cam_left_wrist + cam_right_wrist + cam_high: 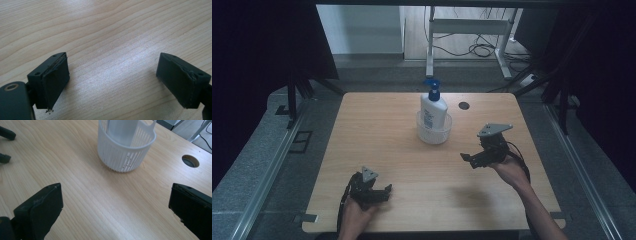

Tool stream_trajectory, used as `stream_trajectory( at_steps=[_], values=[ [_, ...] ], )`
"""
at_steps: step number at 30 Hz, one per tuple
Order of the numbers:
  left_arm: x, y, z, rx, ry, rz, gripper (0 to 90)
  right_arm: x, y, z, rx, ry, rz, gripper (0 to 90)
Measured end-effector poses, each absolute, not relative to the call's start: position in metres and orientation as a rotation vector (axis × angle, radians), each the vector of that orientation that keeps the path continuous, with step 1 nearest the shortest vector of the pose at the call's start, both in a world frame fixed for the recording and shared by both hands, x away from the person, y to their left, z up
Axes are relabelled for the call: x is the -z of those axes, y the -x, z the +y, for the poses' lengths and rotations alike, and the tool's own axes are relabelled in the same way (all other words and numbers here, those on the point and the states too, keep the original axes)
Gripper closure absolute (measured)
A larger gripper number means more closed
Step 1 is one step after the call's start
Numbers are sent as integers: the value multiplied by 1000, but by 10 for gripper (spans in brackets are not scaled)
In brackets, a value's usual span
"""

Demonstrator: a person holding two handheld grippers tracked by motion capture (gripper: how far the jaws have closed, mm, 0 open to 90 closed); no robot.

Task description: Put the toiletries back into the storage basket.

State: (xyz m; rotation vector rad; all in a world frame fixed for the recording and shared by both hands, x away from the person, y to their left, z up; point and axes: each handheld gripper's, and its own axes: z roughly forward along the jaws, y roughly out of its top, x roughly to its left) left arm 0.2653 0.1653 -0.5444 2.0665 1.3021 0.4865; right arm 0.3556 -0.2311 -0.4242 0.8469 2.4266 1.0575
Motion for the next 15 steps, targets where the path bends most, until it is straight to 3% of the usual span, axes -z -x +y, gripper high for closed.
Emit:
stream_trajectory(
  at_steps=[15],
  values=[
    [544, -265, 165, -486, -2070, 1303, 109, 444, -333, -257, -1032, -908, 2403, 0]
  ],
)
